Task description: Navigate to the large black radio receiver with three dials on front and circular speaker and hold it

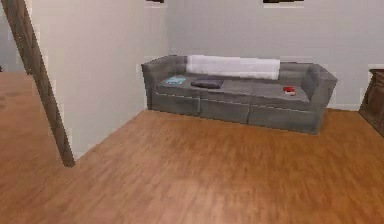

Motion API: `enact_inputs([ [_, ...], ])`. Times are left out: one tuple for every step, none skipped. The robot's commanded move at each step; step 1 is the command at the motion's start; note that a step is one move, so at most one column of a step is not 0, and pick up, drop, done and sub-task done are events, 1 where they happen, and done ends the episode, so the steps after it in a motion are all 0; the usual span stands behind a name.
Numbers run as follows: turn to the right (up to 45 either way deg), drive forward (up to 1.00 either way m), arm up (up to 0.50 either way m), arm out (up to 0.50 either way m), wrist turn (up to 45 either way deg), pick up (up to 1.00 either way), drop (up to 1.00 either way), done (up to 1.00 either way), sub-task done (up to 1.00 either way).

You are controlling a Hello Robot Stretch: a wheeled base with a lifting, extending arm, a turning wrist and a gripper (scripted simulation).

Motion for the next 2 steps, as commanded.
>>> enact_inputs([
  [39.0, 0.00, 0.00, 0.00, 0.0, 0.00, 0.00, 0.00, 0.00],
  [0.0, 0.75, 0.00, 0.00, 0.0, 0.00, 0.00, 0.00, 0.00],
])
